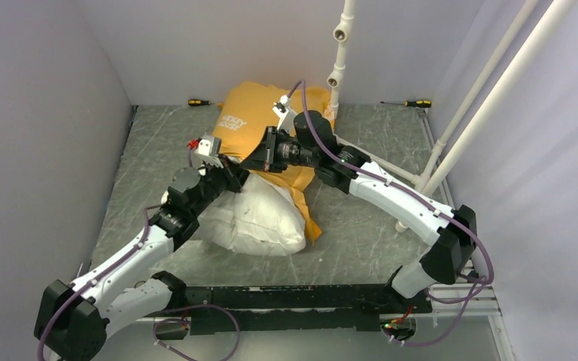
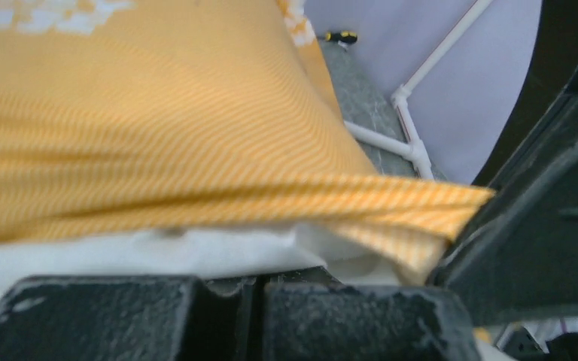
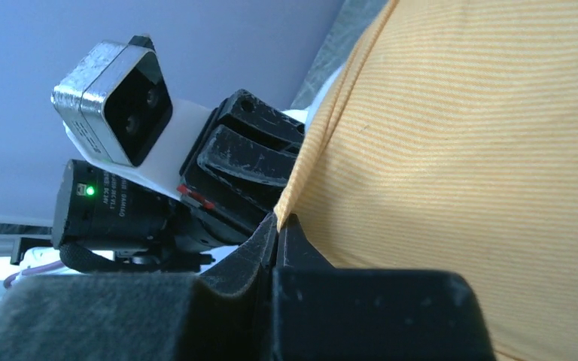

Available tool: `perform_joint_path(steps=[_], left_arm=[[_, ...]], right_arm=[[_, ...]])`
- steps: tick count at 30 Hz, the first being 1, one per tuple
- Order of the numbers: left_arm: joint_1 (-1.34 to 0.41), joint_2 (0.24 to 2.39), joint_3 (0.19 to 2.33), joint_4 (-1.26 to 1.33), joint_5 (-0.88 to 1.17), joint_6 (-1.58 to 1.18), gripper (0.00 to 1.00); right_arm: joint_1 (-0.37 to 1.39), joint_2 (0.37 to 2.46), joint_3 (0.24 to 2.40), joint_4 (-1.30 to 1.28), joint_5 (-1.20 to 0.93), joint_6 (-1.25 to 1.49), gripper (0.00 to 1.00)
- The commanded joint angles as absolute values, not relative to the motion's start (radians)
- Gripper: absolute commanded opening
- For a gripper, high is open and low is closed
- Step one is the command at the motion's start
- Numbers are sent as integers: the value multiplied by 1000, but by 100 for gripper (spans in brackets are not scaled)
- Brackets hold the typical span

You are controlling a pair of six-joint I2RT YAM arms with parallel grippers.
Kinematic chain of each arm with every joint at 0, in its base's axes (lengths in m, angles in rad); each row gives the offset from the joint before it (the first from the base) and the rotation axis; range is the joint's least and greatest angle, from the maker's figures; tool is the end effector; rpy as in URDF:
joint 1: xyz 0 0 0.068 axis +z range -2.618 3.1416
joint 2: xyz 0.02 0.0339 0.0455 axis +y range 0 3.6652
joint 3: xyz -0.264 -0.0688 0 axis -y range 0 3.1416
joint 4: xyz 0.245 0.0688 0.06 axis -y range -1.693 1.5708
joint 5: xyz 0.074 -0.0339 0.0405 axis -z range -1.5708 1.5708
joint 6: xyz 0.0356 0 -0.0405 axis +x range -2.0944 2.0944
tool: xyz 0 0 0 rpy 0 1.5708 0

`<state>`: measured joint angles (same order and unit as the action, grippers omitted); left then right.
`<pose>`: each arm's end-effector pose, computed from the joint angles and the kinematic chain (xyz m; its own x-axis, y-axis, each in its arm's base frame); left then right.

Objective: Put the pillow into the pillowcase
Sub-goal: Stuff the pillow into the pillowcase.

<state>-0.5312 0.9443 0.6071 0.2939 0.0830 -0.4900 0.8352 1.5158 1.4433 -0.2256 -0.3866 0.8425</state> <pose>0.1931 -0.1168 0.2982 -0.3041 -0.3653 -0.8798 0.4909 0.7314 -0.4734 0.2292 0.2733 0.3878 -0.8242 0.1195 -0.5536 -0.4710 0.3983 0.7871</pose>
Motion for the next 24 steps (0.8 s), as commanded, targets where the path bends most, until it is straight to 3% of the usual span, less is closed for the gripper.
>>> perform_joint_path(steps=[1, 8, 18, 24], left_arm=[[-520, 1022, 610, 890, 14, -377, 0], [-521, 1206, 384, 1539, -173, -207, 0], [-492, 1258, 451, 1504, -215, -24, 0], [-400, 1238, 588, 1082, -161, -30, 0]], right_arm=[[1020, 1485, 1585, 20, -706, 968, 0], [1115, 1529, 1657, 108, -723, 1035, 0], [1227, 1520, 1755, -22, -657, 970, 0], [1182, 1431, 1611, -300, -426, 813, 0]])
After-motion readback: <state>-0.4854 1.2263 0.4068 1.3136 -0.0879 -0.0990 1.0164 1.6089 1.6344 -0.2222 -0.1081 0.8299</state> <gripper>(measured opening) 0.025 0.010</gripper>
